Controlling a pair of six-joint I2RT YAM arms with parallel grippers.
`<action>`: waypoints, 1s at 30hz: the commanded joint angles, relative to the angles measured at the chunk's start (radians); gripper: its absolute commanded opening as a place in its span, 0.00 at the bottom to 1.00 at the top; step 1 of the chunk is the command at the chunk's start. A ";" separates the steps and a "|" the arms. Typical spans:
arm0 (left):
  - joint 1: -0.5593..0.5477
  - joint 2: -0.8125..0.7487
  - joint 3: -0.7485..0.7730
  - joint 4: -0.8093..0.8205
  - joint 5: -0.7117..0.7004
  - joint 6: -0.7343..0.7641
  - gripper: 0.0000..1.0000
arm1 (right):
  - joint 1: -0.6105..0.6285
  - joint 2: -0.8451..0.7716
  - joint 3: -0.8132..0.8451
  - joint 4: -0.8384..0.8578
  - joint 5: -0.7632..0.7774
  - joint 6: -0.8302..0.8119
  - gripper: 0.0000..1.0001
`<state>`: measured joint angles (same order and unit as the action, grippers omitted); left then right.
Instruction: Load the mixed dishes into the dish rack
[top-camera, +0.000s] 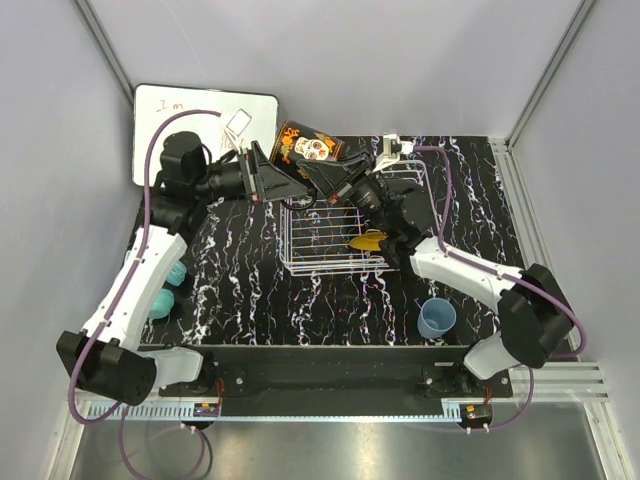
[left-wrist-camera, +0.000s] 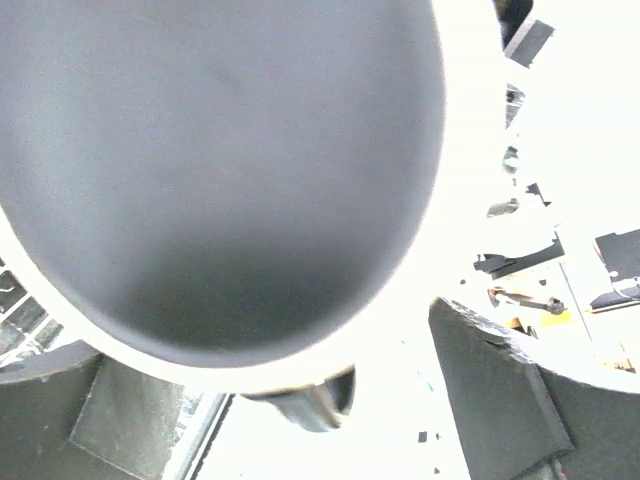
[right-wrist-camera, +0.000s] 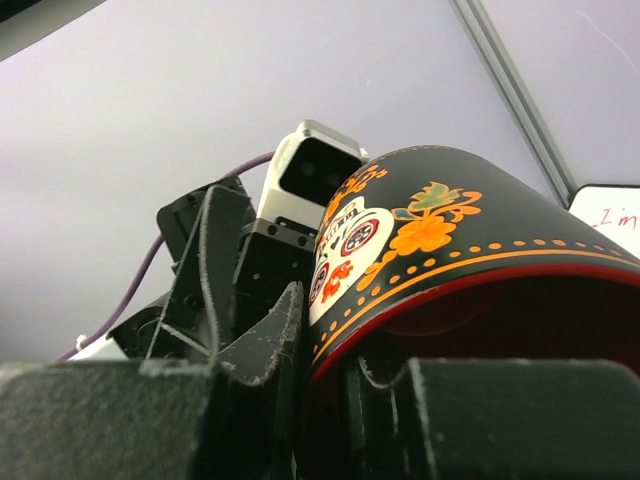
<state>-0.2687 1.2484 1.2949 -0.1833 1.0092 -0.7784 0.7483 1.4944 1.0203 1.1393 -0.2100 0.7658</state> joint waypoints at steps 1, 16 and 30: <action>0.003 -0.047 -0.011 0.064 0.011 -0.035 0.99 | -0.004 -0.013 0.103 0.295 0.032 0.065 0.00; 0.002 -0.030 -0.029 0.156 -0.020 -0.120 0.99 | 0.011 0.127 0.204 0.379 -0.023 0.242 0.00; 0.026 0.048 0.038 0.254 -0.034 -0.234 0.46 | 0.059 0.148 0.199 0.384 -0.039 0.268 0.00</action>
<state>-0.2359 1.2732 1.2594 -0.0555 0.9749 -0.9741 0.7418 1.6566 1.1530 1.2007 -0.1734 0.9661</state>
